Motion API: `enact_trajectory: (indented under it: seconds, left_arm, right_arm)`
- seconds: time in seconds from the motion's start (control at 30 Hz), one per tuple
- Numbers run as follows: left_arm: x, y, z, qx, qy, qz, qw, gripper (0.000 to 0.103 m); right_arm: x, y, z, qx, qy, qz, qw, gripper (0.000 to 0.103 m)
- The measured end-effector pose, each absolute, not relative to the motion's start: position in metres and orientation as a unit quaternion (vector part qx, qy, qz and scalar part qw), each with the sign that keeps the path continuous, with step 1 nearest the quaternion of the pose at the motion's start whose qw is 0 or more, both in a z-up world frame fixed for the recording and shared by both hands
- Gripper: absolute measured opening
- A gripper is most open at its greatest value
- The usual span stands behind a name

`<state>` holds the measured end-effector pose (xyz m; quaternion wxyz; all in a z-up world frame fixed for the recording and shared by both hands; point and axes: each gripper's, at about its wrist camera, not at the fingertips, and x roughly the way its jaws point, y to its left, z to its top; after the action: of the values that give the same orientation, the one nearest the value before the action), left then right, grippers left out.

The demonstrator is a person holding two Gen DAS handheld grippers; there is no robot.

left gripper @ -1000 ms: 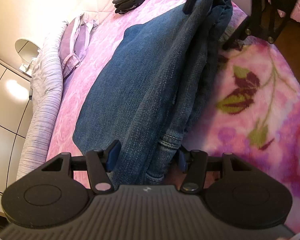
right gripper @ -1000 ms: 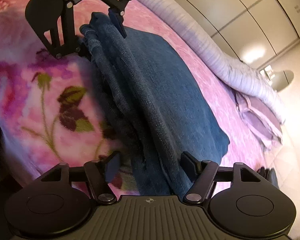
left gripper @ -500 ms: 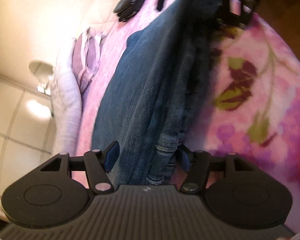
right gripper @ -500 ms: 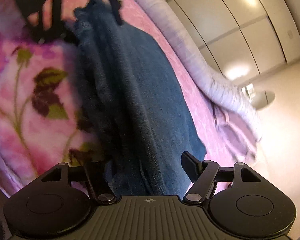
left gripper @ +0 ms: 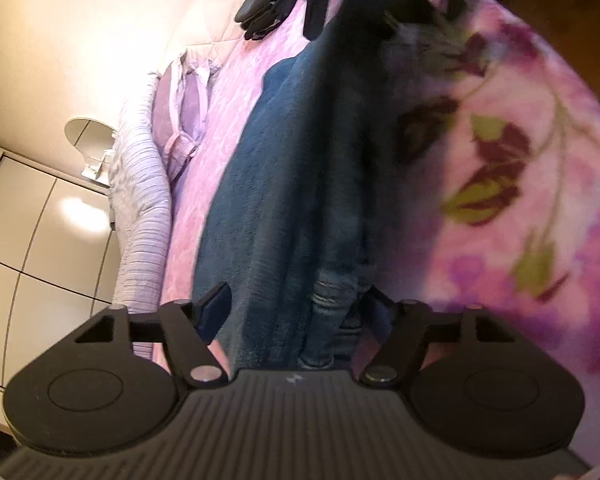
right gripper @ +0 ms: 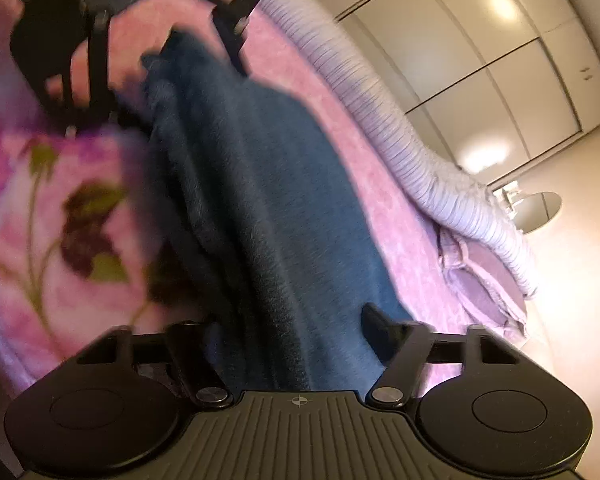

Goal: Fold clothes
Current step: 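Carry the hanging jeans stack with both tools over the dark clothes stack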

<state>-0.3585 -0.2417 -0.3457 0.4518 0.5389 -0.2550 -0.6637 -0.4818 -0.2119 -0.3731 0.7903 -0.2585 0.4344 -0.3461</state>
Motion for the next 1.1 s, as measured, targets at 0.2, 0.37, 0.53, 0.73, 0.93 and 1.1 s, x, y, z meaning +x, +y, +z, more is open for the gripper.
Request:
enact_trajectory:
  seconds: [0.2,0.37,0.53,0.73,0.93,1.1]
  left_arm:
    - [-0.350,-0.242,-0.324,0.524,-0.223,-0.680,0.462,0.061]
    - [-0.363,-0.234,-0.331,0.523,-0.233,-0.682,0.455,0.065]
    - [-0.371,-0.248,-0.324,0.512,-0.223,-0.684,0.469,0.068]
    - [-0.369,-0.269,-0.330,0.544,-0.209,-0.689,0.432,0.046]
    - [-0.363,-0.264,-0.339,0.536,-0.205,-0.698,0.429,0.040]
    - [-0.362,-0.265,-0.335,0.541,-0.199,-0.699,0.423,0.041]
  right_arm:
    - [-0.483,-0.213,-0.346,-0.229,0.384,-0.370,0.814,0.029]
    - [-0.479,-0.224,-0.342,-0.207,0.384,-0.367,0.821,0.029]
    - [-0.477,-0.225,-0.327,-0.185,0.371,-0.372,0.830,0.029]
    - [-0.477,-0.216,-0.334,-0.189,0.393,-0.361,0.824,0.029]
    - [-0.470,-0.218,-0.367,-0.213,0.488,-0.332,0.779,0.062]
    - [-0.462,-0.228,-0.379,-0.236,0.521,-0.328,0.751,0.066]
